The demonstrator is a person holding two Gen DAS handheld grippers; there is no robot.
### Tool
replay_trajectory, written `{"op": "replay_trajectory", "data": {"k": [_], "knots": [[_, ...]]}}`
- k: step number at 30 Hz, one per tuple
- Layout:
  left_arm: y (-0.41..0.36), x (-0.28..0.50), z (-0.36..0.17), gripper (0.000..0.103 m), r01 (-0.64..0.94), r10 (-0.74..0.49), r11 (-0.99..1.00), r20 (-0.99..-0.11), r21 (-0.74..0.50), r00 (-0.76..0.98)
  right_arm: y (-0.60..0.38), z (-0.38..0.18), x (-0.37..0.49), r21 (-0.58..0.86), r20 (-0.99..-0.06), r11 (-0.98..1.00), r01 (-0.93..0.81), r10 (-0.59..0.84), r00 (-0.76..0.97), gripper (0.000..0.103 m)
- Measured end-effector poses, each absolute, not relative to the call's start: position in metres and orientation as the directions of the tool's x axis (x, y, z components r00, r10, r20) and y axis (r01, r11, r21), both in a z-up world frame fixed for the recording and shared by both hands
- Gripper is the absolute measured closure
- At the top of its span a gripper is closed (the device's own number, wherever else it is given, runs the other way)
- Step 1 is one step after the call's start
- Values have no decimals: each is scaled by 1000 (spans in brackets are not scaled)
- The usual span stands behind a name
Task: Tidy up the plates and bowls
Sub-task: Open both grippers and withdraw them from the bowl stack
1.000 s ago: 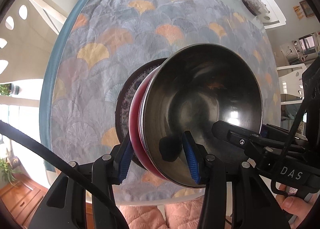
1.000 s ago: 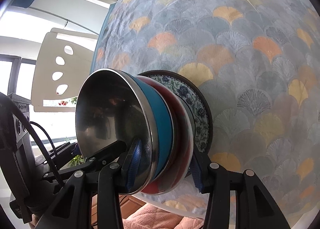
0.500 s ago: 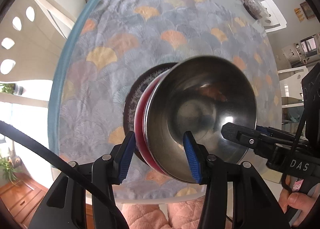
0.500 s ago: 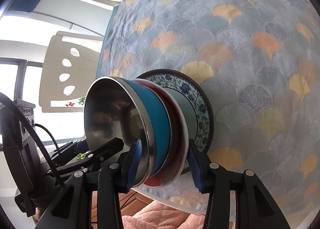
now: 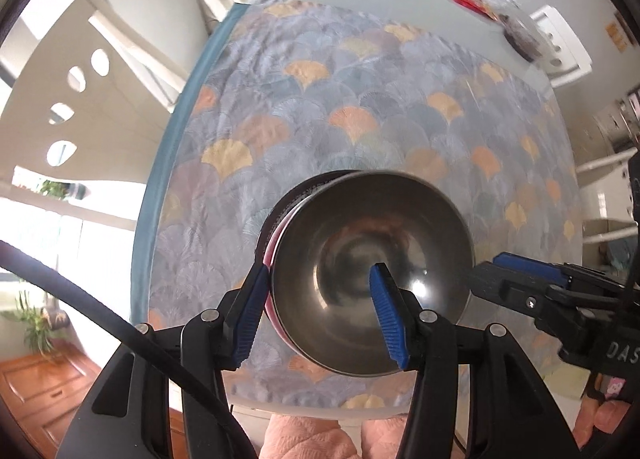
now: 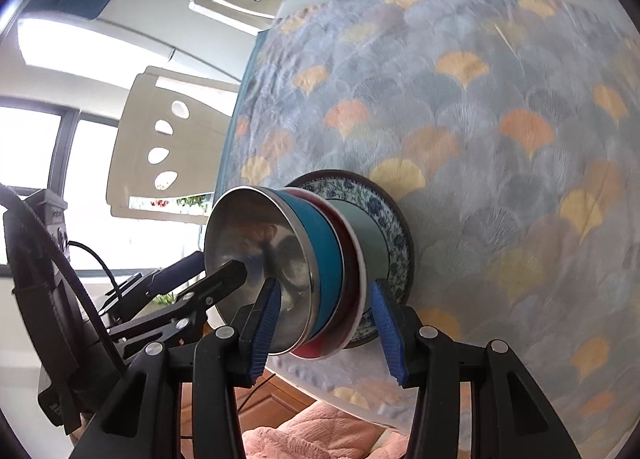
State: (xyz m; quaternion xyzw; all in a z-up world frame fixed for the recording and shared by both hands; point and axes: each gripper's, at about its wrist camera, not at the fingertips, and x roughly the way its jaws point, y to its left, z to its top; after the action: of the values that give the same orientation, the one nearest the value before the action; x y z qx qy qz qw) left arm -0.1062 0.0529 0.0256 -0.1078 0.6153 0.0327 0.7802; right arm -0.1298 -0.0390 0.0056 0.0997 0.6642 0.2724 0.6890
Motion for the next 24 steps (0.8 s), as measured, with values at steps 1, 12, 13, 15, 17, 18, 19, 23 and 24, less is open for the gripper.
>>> {"op": "replay_trajectory", "data": {"k": [1, 12, 13, 15, 17, 18, 19, 23, 24], "knots": [[52, -107, 27, 53, -200, -72, 972, -966, -123, 247, -39, 8, -128, 490, -865, 829, -269, 501, -32, 55], [42, -128, 40, 36, -323, 60, 945, -951, -43, 303, -31, 24, -134, 448, -863, 724, -524, 504, -42, 32], [42, -132, 40, 36, -330, 62, 943, -949, -46, 308, -29, 25, -138, 442, -861, 707, -551, 507, -40, 26], [42, -140, 39, 35, -344, 61, 937, -946, -55, 318, -27, 26, -143, 434, -861, 687, -582, 507, -43, 24], [42, -150, 35, 34, -363, 53, 929, -945, -71, 321, -26, 26, -147, 431, -855, 671, -604, 517, -36, 24], [43, -155, 32, 34, -376, 47, 923, -946, -82, 322, -25, 26, -149, 434, -851, 662, -611, 525, -36, 23], [44, -158, 30, 34, -387, 41, 917, -945, -93, 323, -25, 26, -150, 438, -847, 655, -615, 530, -38, 23], [45, -166, 20, 34, -425, 49, 900, -948, -94, 314, -21, 20, -157, 410, -853, 646, -643, 521, -20, 23], [46, -168, 18, 34, -430, 55, 898, -949, -89, 311, -18, 19, -158, 388, -863, 651, -653, 505, -9, 23]]}}
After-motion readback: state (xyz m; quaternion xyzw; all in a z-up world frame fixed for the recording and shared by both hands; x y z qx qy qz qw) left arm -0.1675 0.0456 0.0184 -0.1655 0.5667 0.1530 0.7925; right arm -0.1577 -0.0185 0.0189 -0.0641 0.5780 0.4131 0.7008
